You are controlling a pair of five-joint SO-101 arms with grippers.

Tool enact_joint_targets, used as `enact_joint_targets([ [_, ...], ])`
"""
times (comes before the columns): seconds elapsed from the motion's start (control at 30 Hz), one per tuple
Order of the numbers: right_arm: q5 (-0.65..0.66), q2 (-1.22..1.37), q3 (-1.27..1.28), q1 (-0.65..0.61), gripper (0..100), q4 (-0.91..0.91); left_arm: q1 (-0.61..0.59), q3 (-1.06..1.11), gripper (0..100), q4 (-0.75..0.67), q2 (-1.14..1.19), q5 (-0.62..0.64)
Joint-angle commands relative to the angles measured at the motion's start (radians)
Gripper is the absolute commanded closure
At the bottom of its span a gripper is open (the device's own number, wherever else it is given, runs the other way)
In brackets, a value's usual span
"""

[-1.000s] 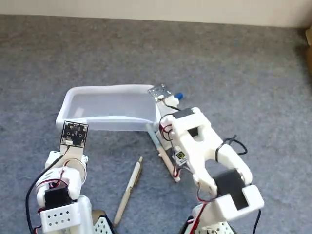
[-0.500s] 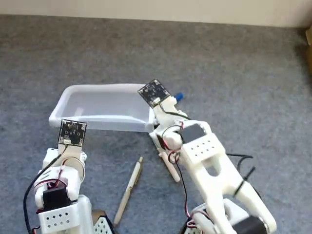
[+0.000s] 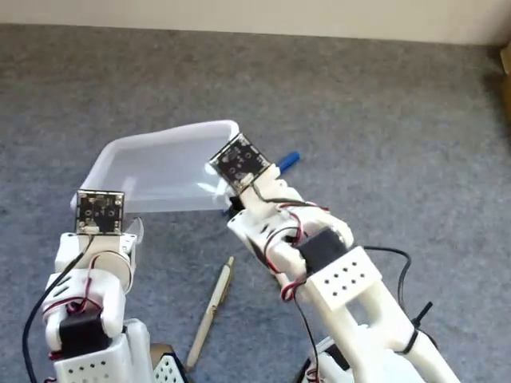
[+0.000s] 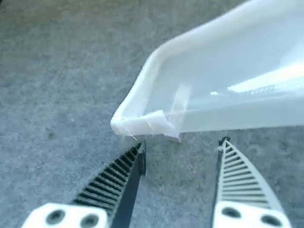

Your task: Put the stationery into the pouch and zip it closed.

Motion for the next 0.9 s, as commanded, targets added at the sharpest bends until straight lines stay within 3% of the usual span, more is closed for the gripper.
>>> enact_joint_targets([
  [0.0,0.012,-0.071,-0.048,-0.056,99.3,-0.038,-0.010,-0.168,76,0.066,-0.008,0.041],
  [0.17,0.012,-0.101,-0.048,-0.082,99.3,-0.111,0.039,-0.291,71,0.166,-0.008,0.048],
  [0.43,0.012,-0.097,-0.045,-0.102,99.3,-0.220,0.111,-0.472,67,0.313,-0.008,0.167],
  [0.87,0.006,-0.104,-0.001,-0.162,99.3,-0.219,0.274,-0.452,67,0.310,-0.007,0.298],
])
